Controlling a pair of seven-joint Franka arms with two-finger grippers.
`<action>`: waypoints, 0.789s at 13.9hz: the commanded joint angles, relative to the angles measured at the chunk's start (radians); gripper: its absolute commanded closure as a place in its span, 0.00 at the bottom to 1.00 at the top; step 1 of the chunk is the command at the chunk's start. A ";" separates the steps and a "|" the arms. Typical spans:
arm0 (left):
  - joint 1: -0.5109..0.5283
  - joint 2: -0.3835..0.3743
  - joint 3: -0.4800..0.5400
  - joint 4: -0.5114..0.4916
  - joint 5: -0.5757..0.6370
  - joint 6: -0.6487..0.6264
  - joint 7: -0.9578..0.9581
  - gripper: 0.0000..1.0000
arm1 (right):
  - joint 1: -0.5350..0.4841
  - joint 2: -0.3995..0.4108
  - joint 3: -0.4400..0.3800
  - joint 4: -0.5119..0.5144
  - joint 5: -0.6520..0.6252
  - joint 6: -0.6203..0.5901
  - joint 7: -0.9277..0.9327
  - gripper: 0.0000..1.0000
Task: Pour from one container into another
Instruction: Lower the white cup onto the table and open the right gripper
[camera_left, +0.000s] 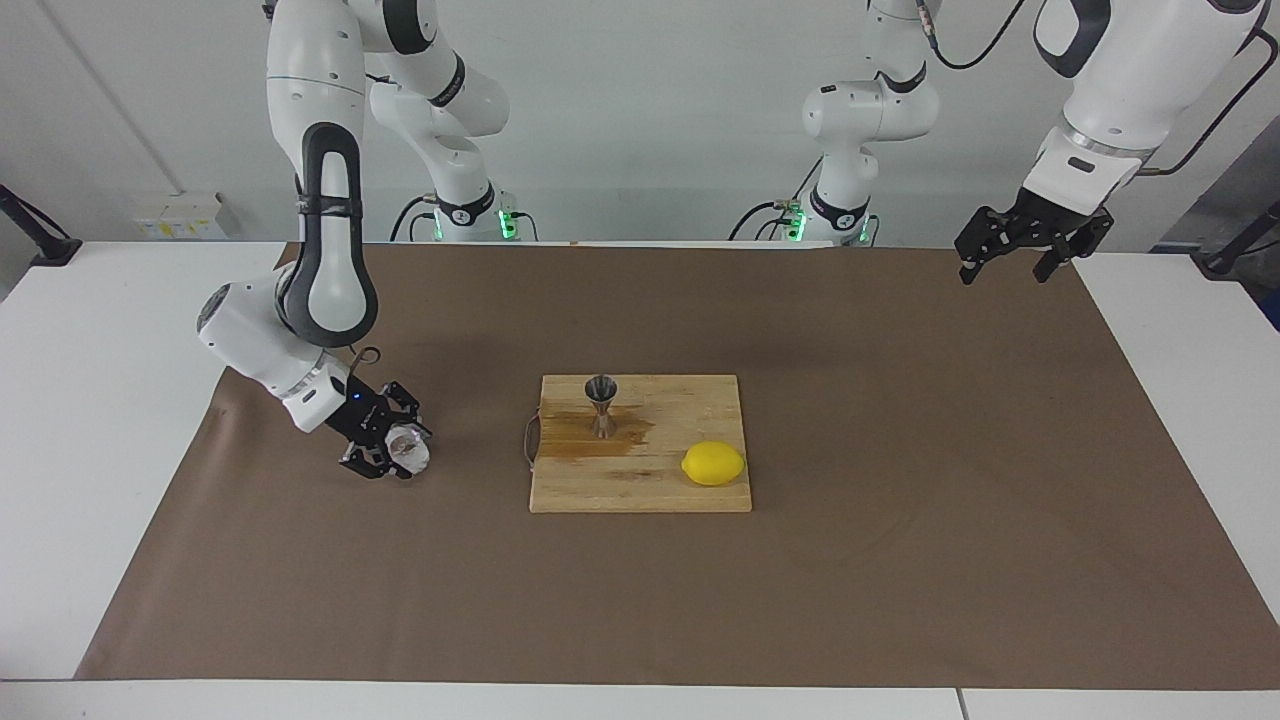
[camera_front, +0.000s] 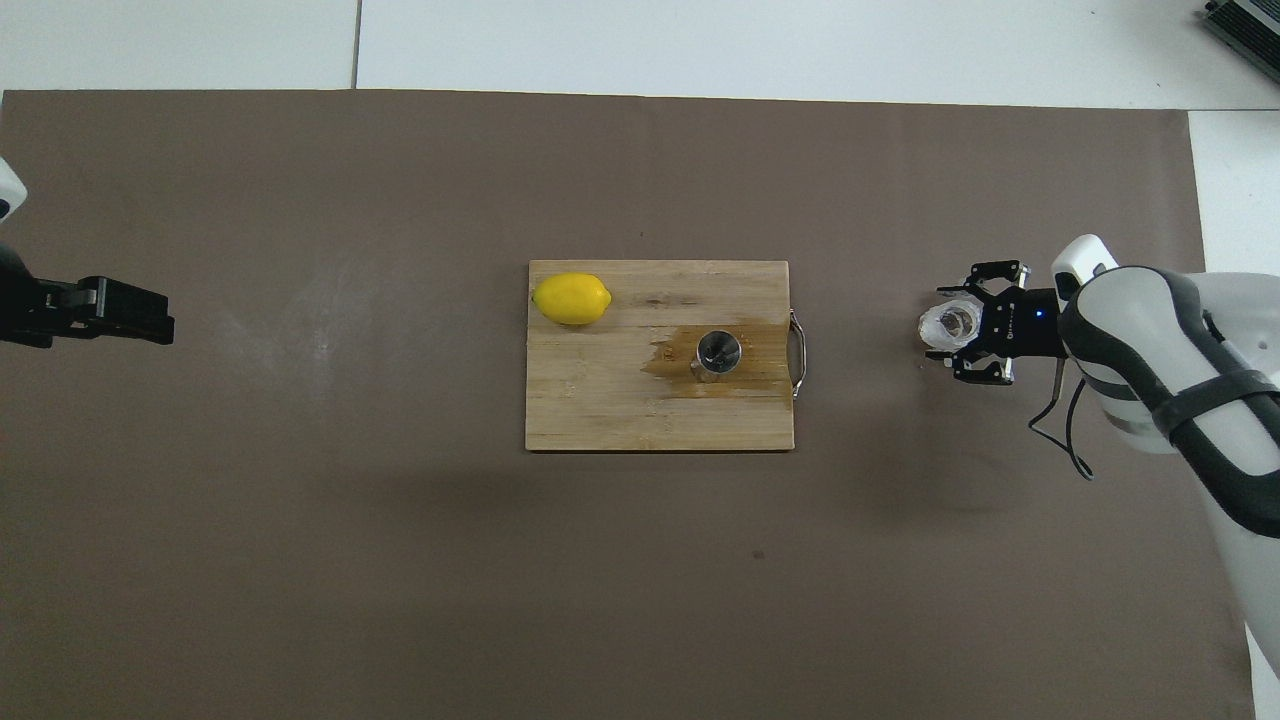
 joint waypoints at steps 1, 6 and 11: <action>0.005 -0.028 -0.002 -0.034 0.009 0.020 -0.011 0.00 | -0.007 -0.044 0.008 -0.005 0.014 -0.013 0.033 0.00; 0.005 -0.028 -0.002 -0.034 0.009 0.020 -0.011 0.00 | 0.029 -0.142 0.010 -0.007 -0.171 -0.046 0.381 0.00; 0.005 -0.028 -0.003 -0.034 0.010 0.020 -0.011 0.00 | 0.075 -0.145 0.009 -0.007 -0.372 -0.030 0.825 0.00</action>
